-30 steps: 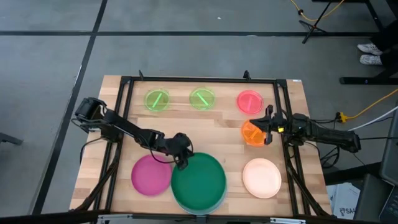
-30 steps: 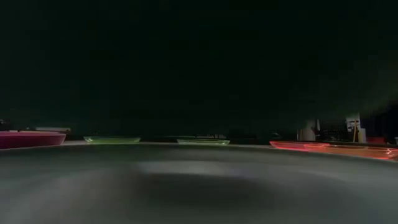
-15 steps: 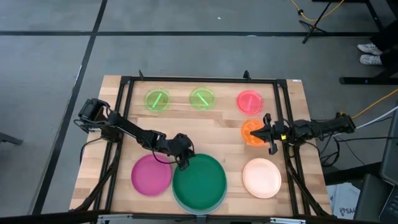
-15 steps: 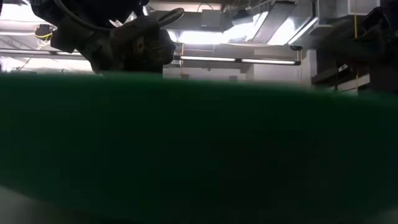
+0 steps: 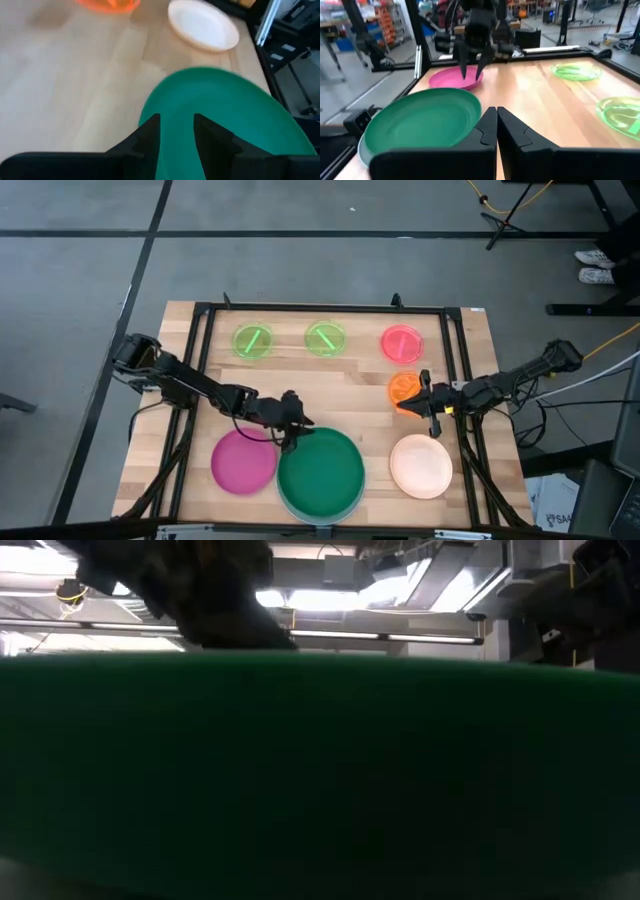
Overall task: Stack plastic plates
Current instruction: Stack the light orange plate on top of the green plate
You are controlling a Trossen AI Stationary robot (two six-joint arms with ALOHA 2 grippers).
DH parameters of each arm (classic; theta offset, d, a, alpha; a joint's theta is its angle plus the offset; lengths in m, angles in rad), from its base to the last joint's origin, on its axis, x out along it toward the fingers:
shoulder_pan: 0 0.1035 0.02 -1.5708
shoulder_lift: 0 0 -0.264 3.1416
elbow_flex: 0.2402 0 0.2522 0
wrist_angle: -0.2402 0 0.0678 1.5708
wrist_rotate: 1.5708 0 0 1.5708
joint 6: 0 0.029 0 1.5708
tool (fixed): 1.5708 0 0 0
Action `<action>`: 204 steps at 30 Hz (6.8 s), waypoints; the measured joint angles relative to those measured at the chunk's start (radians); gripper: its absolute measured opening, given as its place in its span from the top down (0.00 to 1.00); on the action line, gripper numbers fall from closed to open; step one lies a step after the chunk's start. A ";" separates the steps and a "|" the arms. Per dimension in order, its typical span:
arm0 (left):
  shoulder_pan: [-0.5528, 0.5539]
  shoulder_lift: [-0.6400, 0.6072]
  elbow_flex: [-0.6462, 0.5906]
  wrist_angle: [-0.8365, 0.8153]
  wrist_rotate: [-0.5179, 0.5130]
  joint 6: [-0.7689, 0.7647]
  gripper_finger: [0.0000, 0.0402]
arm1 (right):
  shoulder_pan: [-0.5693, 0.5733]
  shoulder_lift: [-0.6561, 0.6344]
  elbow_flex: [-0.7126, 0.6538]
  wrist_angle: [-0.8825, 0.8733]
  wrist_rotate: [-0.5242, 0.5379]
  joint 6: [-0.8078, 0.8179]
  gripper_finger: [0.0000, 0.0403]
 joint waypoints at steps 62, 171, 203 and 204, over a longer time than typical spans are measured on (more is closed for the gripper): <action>-0.273 0.095 0.000 0.268 -0.336 0.055 0.72 | 0.290 0.662 0.368 -0.960 -0.270 0.854 0.63; -0.317 0.082 0.000 0.388 -0.452 0.203 0.72 | 0.002 1.251 0.702 0.079 -0.142 0.573 1.00; -0.395 0.040 0.000 0.386 -0.561 0.291 0.72 | -0.039 1.411 0.811 -0.067 -0.128 0.523 0.95; -0.395 0.040 0.000 0.387 -0.560 0.291 0.72 | -0.039 1.416 0.811 -0.049 -0.128 0.522 0.93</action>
